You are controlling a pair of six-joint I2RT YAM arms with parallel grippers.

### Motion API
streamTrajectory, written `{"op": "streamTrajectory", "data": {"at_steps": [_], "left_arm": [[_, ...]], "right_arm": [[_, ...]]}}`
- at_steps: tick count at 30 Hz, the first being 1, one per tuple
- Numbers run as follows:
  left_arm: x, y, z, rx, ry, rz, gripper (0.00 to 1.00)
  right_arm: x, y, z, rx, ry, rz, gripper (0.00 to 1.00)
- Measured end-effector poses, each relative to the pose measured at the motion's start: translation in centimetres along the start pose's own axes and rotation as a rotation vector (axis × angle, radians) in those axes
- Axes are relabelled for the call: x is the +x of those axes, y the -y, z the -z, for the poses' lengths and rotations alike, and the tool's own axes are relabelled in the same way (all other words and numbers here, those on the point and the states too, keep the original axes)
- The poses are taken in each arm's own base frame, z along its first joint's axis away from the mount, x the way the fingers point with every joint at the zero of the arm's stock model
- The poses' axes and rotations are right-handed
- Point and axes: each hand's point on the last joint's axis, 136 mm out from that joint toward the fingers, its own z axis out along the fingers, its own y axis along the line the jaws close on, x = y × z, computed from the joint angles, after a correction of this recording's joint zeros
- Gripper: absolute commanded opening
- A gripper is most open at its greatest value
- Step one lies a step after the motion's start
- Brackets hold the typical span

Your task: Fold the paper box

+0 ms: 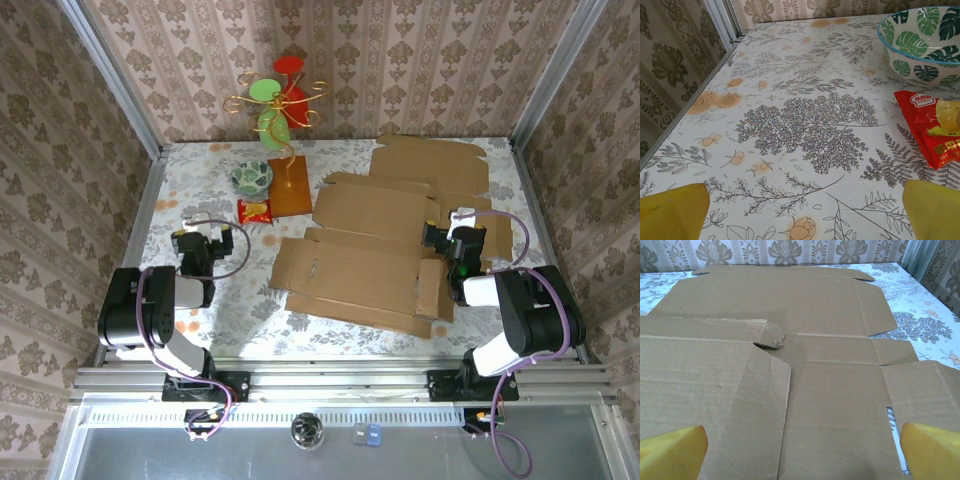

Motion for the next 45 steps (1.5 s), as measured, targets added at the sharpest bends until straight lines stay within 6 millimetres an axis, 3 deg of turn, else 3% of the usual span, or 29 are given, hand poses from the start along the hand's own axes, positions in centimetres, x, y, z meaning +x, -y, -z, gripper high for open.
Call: {"op": "streamTrajectory", "data": {"at_steps": [31,34,40,43,45], "left_arm": [[-0.5,0.6,0.5,-0.016,0.039,-0.026,1.00],[-0.5,1.8,1.3,-0.006,0.063,-0.062,1.00],[-0.5,1.5,2.5,-0.051,0.102,-0.099,1.00],[-2.3,2.0,3.7,-0.078,0.142,-0.126,1.00],[-4.9,2.3,4.9,-0.087,0.198,-0.130,1.00]], "right_arm": [[-0.3,-0.1,0.2,-0.006,0.007,0.002,1.00],[-2.0,-0.4,1.2,-0.015,0.042,-0.002,1.00],[-8.7,0.8,5.2,0.026,0.211,-0.060,1.00],[-12.6,1.2,6.7,0.046,0.265,-0.091,1.00],[-15.9,1.0,8.0,0.047,0.306,-0.113,1.00]]}}
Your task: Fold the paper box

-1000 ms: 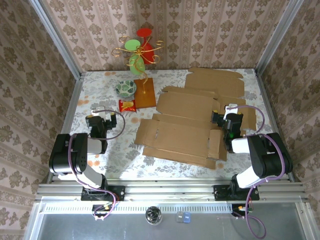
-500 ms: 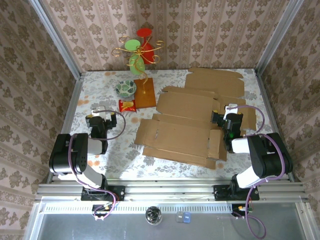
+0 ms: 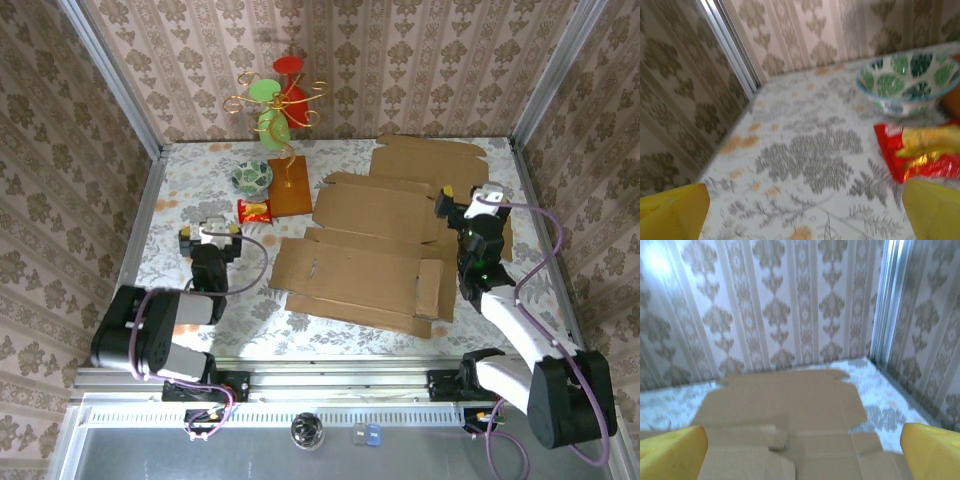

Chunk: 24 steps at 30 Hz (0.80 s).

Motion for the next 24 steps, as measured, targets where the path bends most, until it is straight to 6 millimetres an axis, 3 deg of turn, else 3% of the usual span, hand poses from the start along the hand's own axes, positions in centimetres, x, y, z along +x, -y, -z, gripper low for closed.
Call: {"op": "streamTrajectory", "data": {"at_steps": [4,7,9,10,12,13,15,18,20,21,24], "left_arm": [[-6.9,-0.2,0.5,-0.037,0.087,0.050,1.00],[-13.0,0.2,0.1,0.025,0.035,0.210,1.00],[-16.4,-0.5,0.1,0.102,0.028,0.401,1.00],[-16.9,-0.9,0.0,0.140,0.017,0.486,1.00],[-15.1,-0.8,-0.4,0.194,-0.095,0.642,0.99],[-13.8,0.1,-0.4,0.217,-0.167,0.689,0.96],[-9.6,4.3,0.6,0.286,-0.395,0.756,0.86],[-4.4,10.6,5.5,0.386,-0.687,0.797,0.75],[-2.0,13.3,9.0,0.430,-0.816,0.830,0.68],[-0.6,14.4,10.9,0.446,-0.879,0.844,0.66],[3.0,15.8,14.1,0.423,-1.007,0.890,0.67]], "right_arm": [[-8.5,-2.4,1.0,-0.023,0.024,-0.069,1.00],[-15.5,-4.9,2.3,-0.135,-0.016,-0.188,1.00],[-17.7,-6.2,3.3,-0.232,-0.057,-0.320,1.00],[-17.3,-6.9,3.7,-0.285,-0.095,-0.368,1.00],[-13.6,-8.3,4.3,-0.361,-0.242,-0.453,0.94],[-11.3,-8.8,4.4,-0.362,-0.321,-0.473,0.89],[-5.5,-9.9,5.0,-0.334,-0.525,-0.494,0.79],[0.9,-10.6,7.1,-0.284,-0.745,-0.500,0.71],[3.1,-10.5,8.5,-0.262,-0.826,-0.534,0.63],[4.0,-10.3,9.1,-0.249,-0.852,-0.554,0.62],[6.3,-9.7,10.9,-0.210,-0.917,-0.608,0.62]]}}
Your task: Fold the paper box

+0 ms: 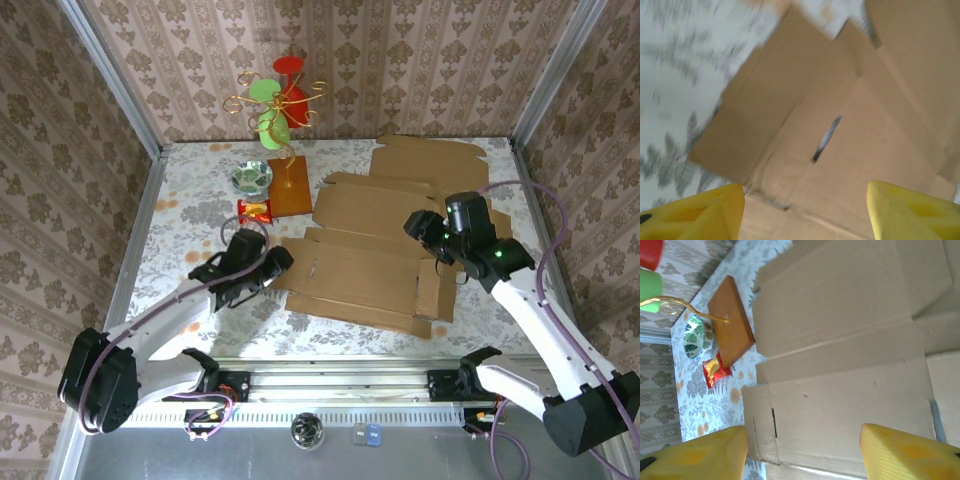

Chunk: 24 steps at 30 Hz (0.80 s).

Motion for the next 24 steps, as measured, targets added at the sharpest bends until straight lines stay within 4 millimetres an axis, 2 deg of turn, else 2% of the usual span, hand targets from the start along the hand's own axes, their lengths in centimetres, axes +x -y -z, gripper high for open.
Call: {"op": "streamTrajectory", "data": {"at_steps": [2,5,9,13,20,23,24], "left_arm": [[1.4,-1.4,-0.7,-0.025,-0.031,0.062,0.67],[2.4,-2.7,-1.8,-0.041,-0.049,0.150,0.66],[2.6,-2.8,-3.0,-0.034,-0.057,0.226,0.63],[2.5,-2.4,-3.9,-0.004,-0.052,0.277,0.57],[2.7,-3.2,-5.1,0.001,-0.049,0.330,0.48],[2.7,-3.1,-5.4,0.010,-0.047,0.346,0.38],[2.7,-3.1,-5.5,0.010,-0.046,0.350,0.32]], "right_arm": [[1.6,1.2,-0.3,0.008,-0.031,-0.045,0.62],[3.9,3.0,-1.0,0.027,-0.081,-0.109,0.62],[6.1,4.3,-2.0,0.043,-0.138,-0.172,0.62],[6.9,3.8,-2.5,0.005,-0.157,-0.212,0.63],[7.8,4.0,-3.2,-0.031,-0.175,-0.283,0.63],[7.9,4.1,-3.4,-0.036,-0.176,-0.304,0.63],[8.0,4.1,-3.4,-0.040,-0.175,-0.310,0.63]]}}
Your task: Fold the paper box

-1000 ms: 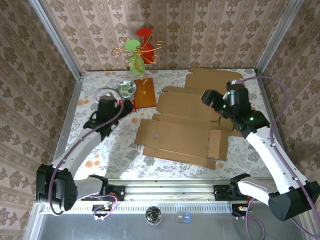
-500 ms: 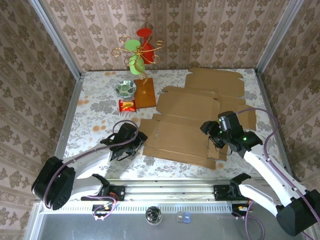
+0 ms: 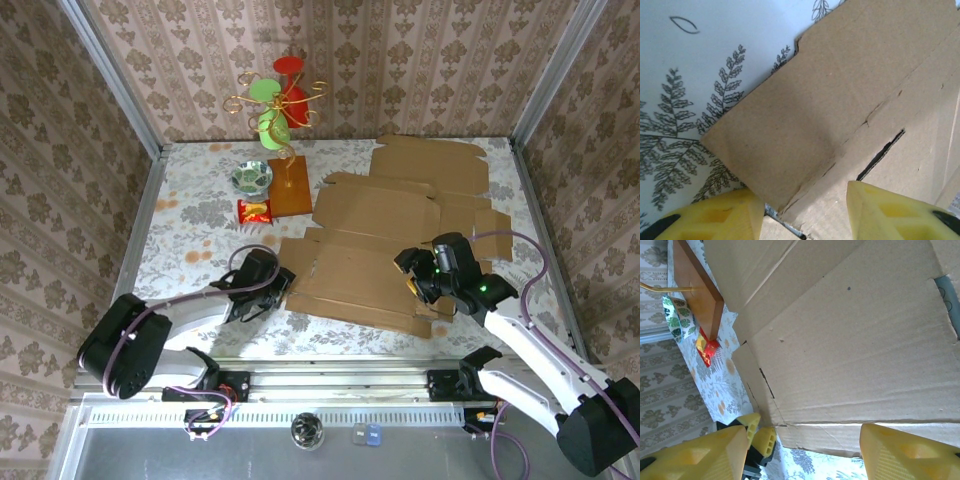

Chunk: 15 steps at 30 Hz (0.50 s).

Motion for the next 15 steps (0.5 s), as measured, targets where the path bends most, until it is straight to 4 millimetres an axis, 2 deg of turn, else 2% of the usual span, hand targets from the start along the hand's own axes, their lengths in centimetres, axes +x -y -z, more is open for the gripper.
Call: {"op": "streamTrajectory", "data": {"at_steps": [2,3,4,10,15], "left_arm": [[-0.1,0.0,-0.2,0.011,0.006,0.007,0.16],[-0.2,0.0,-0.4,0.017,0.011,0.007,0.04],[-0.3,0.0,-0.6,0.022,0.015,0.007,0.00],[-0.6,1.2,-0.6,0.075,0.036,-0.007,0.00],[-0.4,3.4,0.8,0.149,0.052,-0.018,0.00]], "right_arm": [[0.0,0.0,0.0,-0.007,0.000,-0.007,0.63],[0.0,-0.1,-0.1,-0.013,-0.001,-0.015,0.63],[0.1,-0.1,-0.1,-0.017,-0.005,-0.021,0.63],[0.7,0.0,-0.3,-0.018,-0.024,-0.041,0.62],[2.0,-0.2,-0.4,-0.014,-0.047,-0.079,0.66]]}}
